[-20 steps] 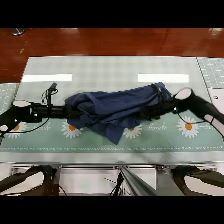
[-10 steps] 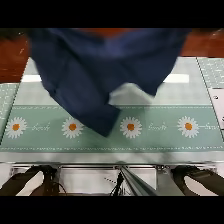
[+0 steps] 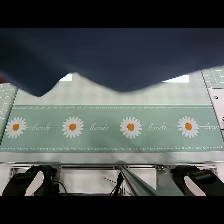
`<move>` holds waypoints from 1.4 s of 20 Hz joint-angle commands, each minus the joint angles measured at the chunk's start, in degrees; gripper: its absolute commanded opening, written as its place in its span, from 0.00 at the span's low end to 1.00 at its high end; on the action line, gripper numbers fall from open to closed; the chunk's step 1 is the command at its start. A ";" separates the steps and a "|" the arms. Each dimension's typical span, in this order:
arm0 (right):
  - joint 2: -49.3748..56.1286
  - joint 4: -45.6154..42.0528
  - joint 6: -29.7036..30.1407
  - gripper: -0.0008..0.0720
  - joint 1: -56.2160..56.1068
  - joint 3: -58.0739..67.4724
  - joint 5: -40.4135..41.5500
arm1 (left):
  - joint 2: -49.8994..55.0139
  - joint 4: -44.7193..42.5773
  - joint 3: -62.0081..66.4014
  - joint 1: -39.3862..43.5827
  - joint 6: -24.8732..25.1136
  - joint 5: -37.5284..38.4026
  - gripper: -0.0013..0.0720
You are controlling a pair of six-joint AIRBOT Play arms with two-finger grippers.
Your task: Fold the shirts.
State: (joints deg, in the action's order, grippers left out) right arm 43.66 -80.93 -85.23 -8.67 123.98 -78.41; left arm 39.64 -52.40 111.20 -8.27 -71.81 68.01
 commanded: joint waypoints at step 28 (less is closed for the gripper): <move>46.16 21.68 -2.71 0.04 13.64 -36.41 28.13 | 48.57 6.27 -30.21 15.43 -6.73 -21.86 0.05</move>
State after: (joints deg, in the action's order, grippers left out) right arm 83.11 -69.14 -88.14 4.01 87.59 -58.06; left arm 82.87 -50.48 81.03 6.22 -78.59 51.24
